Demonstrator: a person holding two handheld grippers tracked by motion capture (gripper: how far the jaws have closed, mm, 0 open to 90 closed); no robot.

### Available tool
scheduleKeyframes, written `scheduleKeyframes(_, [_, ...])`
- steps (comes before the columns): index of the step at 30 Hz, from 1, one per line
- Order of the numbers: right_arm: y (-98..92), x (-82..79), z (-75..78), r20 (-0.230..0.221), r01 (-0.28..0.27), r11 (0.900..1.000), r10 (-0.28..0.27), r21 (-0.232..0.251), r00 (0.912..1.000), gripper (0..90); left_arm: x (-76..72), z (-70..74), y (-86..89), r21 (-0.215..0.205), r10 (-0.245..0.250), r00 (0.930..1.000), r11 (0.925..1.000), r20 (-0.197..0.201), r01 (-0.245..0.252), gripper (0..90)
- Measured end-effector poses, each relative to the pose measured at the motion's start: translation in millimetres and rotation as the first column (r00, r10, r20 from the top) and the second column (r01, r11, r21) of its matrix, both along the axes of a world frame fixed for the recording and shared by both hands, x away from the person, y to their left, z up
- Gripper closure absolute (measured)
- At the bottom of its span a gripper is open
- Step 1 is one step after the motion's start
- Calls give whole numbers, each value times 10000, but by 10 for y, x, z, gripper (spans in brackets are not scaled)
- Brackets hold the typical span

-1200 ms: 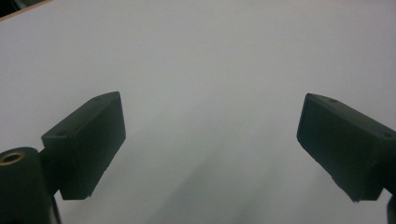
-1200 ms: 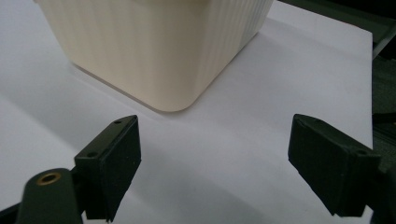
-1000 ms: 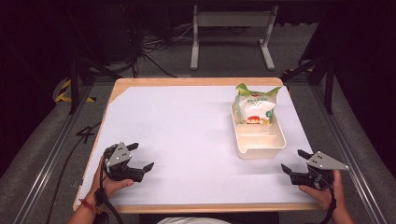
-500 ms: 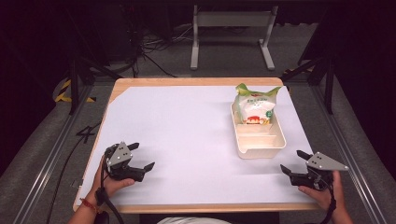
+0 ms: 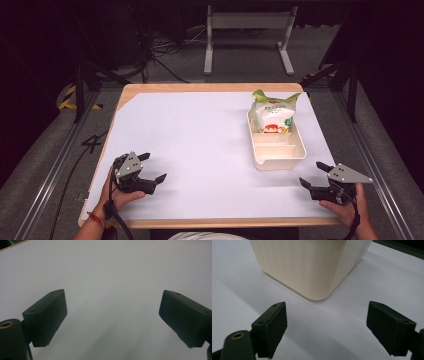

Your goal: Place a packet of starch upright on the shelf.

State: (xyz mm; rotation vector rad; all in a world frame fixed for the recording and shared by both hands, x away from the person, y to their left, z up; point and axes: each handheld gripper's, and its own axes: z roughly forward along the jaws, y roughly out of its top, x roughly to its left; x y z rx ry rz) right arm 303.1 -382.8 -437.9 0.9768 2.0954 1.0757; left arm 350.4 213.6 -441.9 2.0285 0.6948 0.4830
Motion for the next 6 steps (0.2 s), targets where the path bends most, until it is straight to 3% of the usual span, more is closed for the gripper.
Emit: scheduleKeyframes(6, [-5, -12, 5, 63, 39, 10000, -39, -65, 10000, 167, -6, 8, -5, -16, 39, 10000, 10000, 6, -39, 90])
